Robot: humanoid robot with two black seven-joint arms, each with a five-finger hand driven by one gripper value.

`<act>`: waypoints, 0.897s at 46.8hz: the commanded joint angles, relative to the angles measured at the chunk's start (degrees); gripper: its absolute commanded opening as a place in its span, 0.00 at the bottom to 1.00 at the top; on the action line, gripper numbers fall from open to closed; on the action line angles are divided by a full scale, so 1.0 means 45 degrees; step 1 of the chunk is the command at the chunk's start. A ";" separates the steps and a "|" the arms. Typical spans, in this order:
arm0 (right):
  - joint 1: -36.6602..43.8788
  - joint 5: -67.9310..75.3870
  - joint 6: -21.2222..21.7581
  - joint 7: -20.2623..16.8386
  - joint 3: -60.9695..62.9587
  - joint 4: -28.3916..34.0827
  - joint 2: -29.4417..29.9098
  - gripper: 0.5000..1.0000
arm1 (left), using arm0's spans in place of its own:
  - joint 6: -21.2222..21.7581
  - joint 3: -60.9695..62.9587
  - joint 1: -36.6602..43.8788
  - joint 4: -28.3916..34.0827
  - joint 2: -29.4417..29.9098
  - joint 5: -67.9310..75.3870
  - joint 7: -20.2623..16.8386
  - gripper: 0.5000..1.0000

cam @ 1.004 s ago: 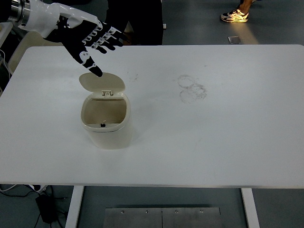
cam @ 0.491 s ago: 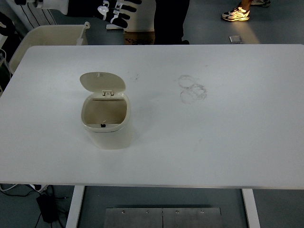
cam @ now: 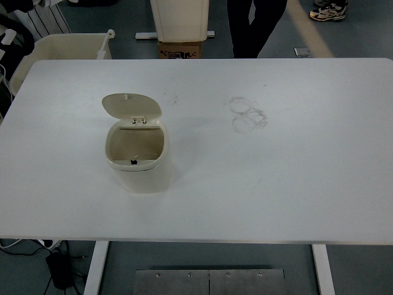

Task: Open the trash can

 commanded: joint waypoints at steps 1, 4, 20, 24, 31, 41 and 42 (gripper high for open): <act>-0.0018 0.0017 -0.0001 -0.0001 0.0001 0.0000 0.0000 0.98 | 0.0254 -0.0609 0.0877 0.0011 0.0019 -0.0328 -0.0322 1.00; -0.0038 0.0017 -0.0001 -0.0001 0.0001 0.0000 0.0000 0.98 | 0.0450 -0.1136 0.1619 0.0031 0.0097 -0.0620 -0.0381 1.00; -0.0136 0.0018 -0.0001 -0.0001 0.0001 0.0000 0.0000 0.98 | 0.0704 -0.3461 0.4667 0.1104 0.0234 -0.0973 -0.0576 1.00; -0.0136 0.0018 -0.0001 -0.0001 0.0001 0.0000 0.0000 0.98 | 0.0684 -0.3774 0.5136 0.1397 0.0234 -0.0993 -0.0810 1.00; -0.0136 0.0018 -0.0001 -0.0001 0.0021 0.0000 0.0000 0.98 | 0.0684 -0.4048 0.5723 0.1769 0.0234 -0.1012 -0.1221 1.00; -0.0194 0.0018 -0.0021 -0.0001 0.0040 0.0000 0.0000 0.98 | 0.0743 -0.4146 0.6094 0.2101 0.0176 -0.1578 -0.1319 1.00; -0.0233 0.0018 -0.0021 0.0018 0.0040 0.0000 0.0000 0.98 | 0.0743 -0.4146 0.6133 0.2101 0.0176 -0.1617 -0.1319 1.00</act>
